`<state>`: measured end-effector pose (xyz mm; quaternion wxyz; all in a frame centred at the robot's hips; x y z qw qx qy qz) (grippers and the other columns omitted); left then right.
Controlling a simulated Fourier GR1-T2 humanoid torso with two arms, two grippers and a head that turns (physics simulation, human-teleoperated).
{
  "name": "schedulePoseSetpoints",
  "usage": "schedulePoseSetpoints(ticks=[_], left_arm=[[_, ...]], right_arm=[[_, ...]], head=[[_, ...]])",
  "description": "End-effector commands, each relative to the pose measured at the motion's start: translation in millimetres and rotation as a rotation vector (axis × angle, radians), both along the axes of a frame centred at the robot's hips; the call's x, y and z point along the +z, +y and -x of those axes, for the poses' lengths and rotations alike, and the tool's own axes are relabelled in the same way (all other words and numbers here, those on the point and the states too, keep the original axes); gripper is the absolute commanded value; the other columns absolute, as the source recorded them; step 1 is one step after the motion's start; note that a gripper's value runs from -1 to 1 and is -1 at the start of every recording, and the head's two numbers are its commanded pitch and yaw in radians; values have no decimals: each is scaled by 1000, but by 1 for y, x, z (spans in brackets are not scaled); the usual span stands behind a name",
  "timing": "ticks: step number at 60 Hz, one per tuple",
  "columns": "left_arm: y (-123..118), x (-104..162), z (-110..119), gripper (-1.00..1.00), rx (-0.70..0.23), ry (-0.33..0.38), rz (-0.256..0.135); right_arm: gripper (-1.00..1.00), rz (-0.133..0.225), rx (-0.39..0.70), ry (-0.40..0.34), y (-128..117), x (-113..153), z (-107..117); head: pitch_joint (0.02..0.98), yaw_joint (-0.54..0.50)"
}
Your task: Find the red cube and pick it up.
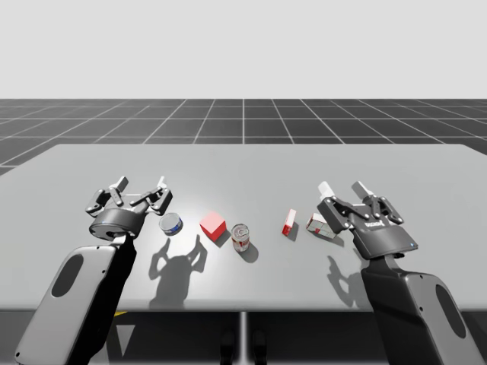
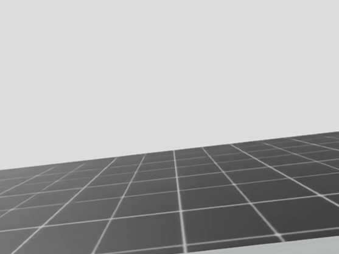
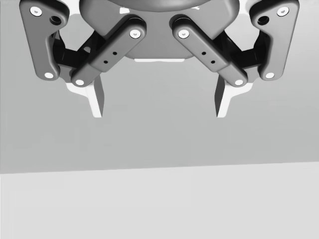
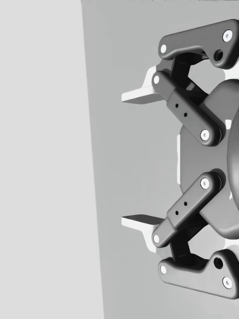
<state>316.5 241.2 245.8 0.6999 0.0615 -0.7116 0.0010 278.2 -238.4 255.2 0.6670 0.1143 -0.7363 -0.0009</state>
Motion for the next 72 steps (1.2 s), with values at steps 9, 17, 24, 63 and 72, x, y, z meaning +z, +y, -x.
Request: schedulePoseSetpoints(ticks=[9,17,24,63,72], left_arm=[[0,0,0,-1000,1,0,-2],[-1,0,0,-1000,0,0,-4],[0,0,0,-1000,0,1,-5],[-3,-2,0,-1000,-3,3,-32],[-4,-2,0,-1000,-7,3,-34]], right_arm=[[-1000,-21,-40,-16,-2,3,0],[-1000,-20,-38,-11,-3,3,-1],[-1000,-15,-43,-12,-3,3,-1],[-1000,22,-27,3,0,0,-1],[-1000,29,-19,8,3,-1,0]], head=[[81,6],[152,4],[251,-4],[730,99],[803,158]])
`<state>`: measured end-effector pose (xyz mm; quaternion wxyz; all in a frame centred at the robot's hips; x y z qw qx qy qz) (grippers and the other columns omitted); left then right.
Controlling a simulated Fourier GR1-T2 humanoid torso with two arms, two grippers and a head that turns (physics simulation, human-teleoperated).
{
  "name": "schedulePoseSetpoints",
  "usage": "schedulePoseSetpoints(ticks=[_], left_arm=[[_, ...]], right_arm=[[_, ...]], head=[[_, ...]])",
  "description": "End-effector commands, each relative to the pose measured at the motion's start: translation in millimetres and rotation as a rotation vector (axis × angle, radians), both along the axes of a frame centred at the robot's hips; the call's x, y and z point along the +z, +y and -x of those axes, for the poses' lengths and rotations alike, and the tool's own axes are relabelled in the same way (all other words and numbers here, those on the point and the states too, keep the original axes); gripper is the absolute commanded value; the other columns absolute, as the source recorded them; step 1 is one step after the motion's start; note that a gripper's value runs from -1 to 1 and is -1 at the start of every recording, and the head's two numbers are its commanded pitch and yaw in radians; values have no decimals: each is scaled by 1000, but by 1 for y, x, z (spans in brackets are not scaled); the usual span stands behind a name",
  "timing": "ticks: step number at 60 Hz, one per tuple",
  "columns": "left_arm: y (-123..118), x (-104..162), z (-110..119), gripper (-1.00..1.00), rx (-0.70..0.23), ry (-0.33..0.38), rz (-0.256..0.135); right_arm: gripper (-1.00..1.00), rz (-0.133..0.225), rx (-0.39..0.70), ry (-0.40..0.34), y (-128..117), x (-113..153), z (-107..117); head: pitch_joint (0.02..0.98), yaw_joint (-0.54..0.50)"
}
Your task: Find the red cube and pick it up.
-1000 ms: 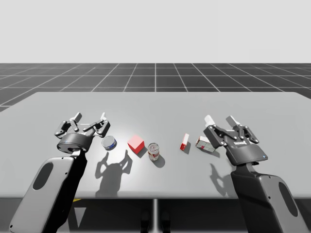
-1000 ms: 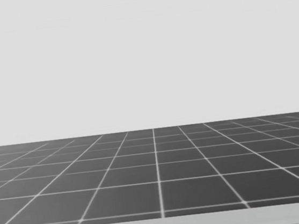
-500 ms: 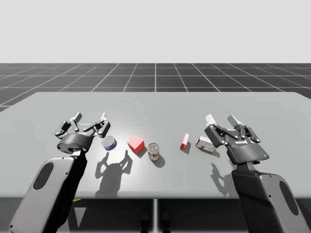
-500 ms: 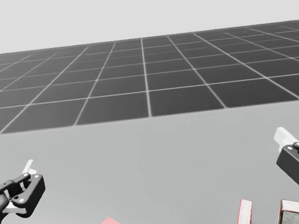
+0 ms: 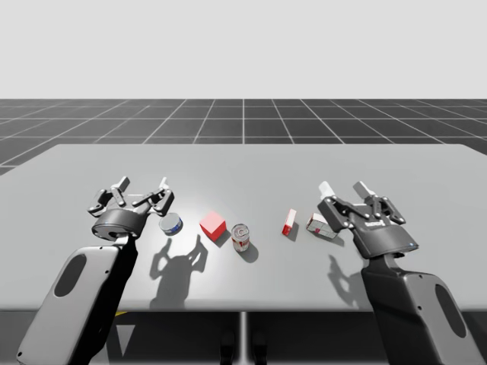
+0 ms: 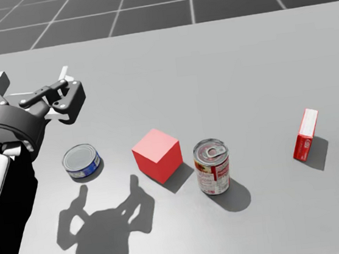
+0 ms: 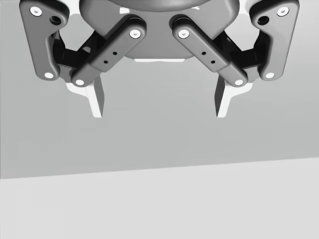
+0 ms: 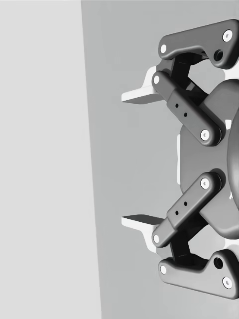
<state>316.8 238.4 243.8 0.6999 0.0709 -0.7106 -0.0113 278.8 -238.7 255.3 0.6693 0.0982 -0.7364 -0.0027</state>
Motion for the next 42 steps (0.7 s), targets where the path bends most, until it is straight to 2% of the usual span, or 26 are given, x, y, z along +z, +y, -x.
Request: schedulePoseSetpoints(ticks=[1,11,15,19,21,24,34,35,36,42], left_arm=[[-1,0,0,-1000,-3,0,-2],[-3,2,2,-1000,-18,0,12],[-8,4,5,-1000,-45,4,32],[-15,8,11,-1000,-95,23,36],[-18,8,13,-1000,-114,35,25],[-24,10,21,-1000,-158,52,-11],[-30,12,40,-1000,-288,109,-14],[-31,11,43,-1000,-317,126,-13],[-31,10,48,-1000,-365,150,-34],[-31,7,59,-1000,-479,229,-66]], right_arm=[[-1000,10,8,6,4,-2,0],[-1000,17,6,11,6,-3,0],[-1000,17,5,13,7,-4,-1],[-1000,17,0,14,6,-4,-1],[-1000,17,-2,14,6,-5,-1],[-1000,18,-4,16,6,-5,-1],[-1000,19,-7,8,7,-5,0],[-1000,19,-8,7,7,-5,0],[-1000,19,-8,8,6,-5,0],[-1000,20,-14,7,6,-5,0]], head=[[812,164],[838,182],[836,186],[830,184],[826,182],[822,176],[825,172],[826,173],[827,175],[829,178]])
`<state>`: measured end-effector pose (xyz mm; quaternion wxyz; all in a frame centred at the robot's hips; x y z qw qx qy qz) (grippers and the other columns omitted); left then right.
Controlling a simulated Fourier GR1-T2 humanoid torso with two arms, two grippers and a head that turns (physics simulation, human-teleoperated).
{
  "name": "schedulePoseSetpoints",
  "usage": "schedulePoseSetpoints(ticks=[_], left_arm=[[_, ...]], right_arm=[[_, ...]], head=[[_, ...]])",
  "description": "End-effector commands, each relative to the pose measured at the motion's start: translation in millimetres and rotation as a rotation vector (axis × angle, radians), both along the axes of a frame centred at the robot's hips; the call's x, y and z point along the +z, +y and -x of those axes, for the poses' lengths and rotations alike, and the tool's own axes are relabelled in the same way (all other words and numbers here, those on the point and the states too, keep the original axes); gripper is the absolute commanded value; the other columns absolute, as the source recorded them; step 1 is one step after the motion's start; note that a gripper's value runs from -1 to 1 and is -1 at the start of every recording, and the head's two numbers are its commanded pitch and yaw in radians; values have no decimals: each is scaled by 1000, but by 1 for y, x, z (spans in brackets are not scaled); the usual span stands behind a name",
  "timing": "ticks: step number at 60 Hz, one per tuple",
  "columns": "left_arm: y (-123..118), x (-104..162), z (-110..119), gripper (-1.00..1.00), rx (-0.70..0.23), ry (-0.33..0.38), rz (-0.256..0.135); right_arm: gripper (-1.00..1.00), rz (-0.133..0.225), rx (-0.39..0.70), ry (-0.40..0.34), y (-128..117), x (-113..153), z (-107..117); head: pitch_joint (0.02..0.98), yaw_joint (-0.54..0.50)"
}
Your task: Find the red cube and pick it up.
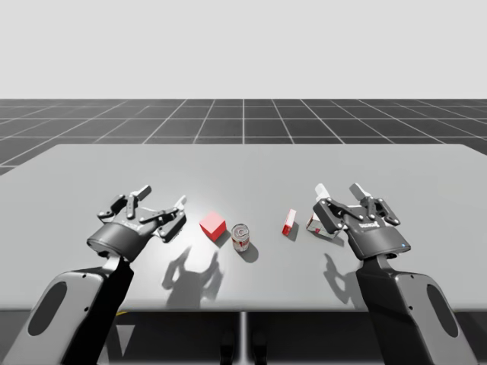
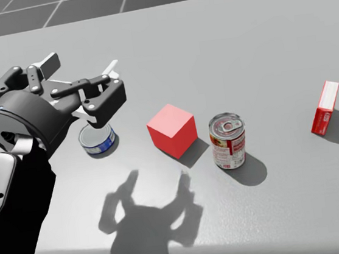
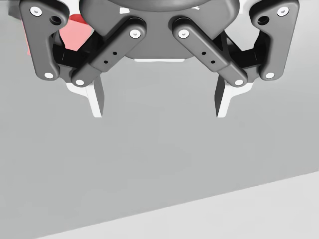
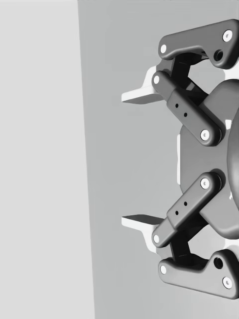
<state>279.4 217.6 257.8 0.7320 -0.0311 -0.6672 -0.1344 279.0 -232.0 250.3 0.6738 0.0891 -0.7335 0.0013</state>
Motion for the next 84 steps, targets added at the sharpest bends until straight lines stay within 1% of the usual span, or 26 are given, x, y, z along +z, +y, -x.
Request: schedulePoseSetpoints(ticks=[1,4,7,8,9,13,14,16,19,28,31,34,36,39,44,54,62,75,84], left_arm=[[-10,-8,22,-1000,-177,103,-44],[-9,-12,26,-1000,-217,139,-48],[-8,-17,28,-1000,-235,163,-46],[-8,-18,28,-1000,-241,169,-43],[-7,-22,29,-1000,-257,193,-35],[-6,-30,30,-1000,-274,214,-30],[-5,-36,30,-1000,-285,230,-29],[-5,-38,30,-1000,-287,233,-29],[-5,-49,30,-1000,-301,259,-18],[-9,-66,26,-1000,-306,302,-19],[-11,-71,23,-1000,-316,322,-12],[-13,-75,20,-1000,-323,341,4],[-15,-77,18,-1000,-327,345,11],[-18,-80,15,-1000,-323,349,8],[-21,-84,9,-1000,-319,362,16],[-30,-88,-4,-1000,-303,373,14],[-38,-91,-15,-1000,-294,384,20],[-52,-97,-32,-1000,-285,401,13],[-56,-104,-38,-1000,-272,412,13]], right_arm=[[-1000,0,-8,-3,-1,0,0],[-1000,0,-12,-3,-1,0,0],[-1000,1,-12,-4,-1,0,0],[-1000,1,-13,-4,-1,0,0],[-1000,2,-13,-3,-1,0,0],[-1000,2,-13,-3,-1,0,0],[-1000,3,-13,-3,-1,0,0],[-1000,3,-13,-3,-1,0,0],[-1000,3,-13,-3,-2,0,0],[-1000,7,-23,-7,-2,0,0],[-1000,6,-25,-9,-2,1,0],[-1000,6,-26,-9,-3,1,0],[-1000,5,-27,-9,-3,1,0],[-1000,6,-26,-10,-3,1,0],[-1000,5,-26,-10,-3,1,0],[-1000,5,-26,-10,-3,2,0],[-1000,4,-26,-10,-4,2,0],[-1000,3,-27,-11,-4,2,0],[-1000,3,-27,-13,-5,3,0]], head=[[829,179],[829,182],[829,184],[829,184],[830,186],[830,187],[831,187],[831,187],[832,187],[832,189],[832,191],[832,191],[832,190],[831,191],[832,190],[831,188],[832,185],[833,178],[827,173]])
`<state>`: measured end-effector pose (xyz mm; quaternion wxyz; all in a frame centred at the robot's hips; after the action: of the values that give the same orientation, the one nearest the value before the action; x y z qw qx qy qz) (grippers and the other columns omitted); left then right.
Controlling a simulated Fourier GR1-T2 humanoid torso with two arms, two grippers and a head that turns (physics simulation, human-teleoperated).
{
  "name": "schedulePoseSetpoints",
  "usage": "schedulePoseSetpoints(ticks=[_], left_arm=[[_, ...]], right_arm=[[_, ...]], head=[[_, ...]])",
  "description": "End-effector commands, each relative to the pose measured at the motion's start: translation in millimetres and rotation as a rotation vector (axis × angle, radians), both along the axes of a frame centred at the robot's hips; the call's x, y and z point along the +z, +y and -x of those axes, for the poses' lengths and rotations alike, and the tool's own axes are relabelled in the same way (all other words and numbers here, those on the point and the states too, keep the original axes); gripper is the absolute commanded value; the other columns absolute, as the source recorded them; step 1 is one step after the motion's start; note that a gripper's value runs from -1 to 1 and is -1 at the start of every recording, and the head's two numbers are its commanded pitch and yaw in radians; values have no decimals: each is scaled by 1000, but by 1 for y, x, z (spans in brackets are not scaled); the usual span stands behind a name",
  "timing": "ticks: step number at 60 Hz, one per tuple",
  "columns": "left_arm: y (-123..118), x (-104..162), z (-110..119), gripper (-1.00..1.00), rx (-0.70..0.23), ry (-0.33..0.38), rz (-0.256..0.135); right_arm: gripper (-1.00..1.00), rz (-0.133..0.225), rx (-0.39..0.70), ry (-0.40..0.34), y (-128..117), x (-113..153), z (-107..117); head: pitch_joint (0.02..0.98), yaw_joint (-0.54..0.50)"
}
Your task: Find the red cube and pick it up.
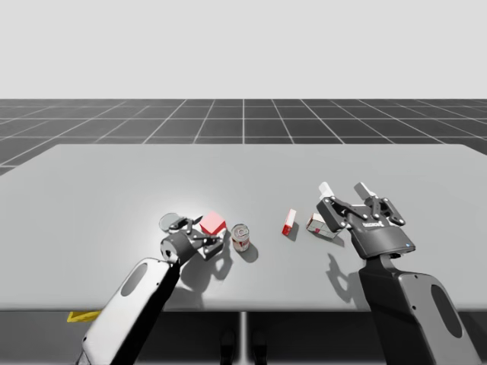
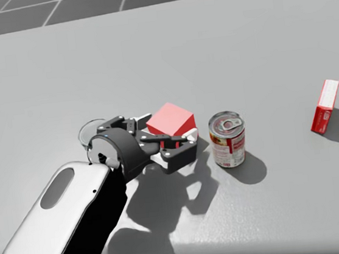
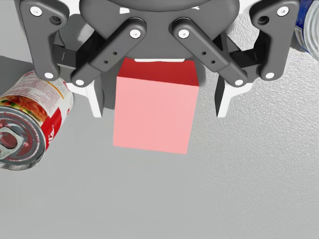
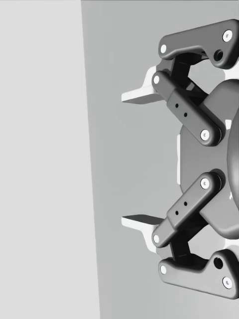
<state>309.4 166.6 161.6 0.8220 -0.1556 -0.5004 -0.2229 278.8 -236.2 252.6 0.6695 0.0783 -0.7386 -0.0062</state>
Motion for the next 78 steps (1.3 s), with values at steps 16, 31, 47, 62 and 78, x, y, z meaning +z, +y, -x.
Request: schedulePoseSetpoints(ticks=[16,31,47,62,78], left_arm=[[-5,-20,-7,292,8,28,-41],[-7,-22,-1,964,-28,35,-44],[-10,-25,5,964,-60,30,-73],[-10,-5,6,966,-62,-9,-58],[-6,45,8,974,-62,-95,-51]], right_arm=[[-1000,1,2,-1,-1,1,0],[-1000,3,3,-1,-1,1,0],[-1000,1,-2,0,-2,1,0],[-1000,-3,-4,-2,-4,1,0],[-1000,-1,-9,-2,-4,1,-1]], head=[[798,175],[671,172],[457,172],[411,173],[407,177]])
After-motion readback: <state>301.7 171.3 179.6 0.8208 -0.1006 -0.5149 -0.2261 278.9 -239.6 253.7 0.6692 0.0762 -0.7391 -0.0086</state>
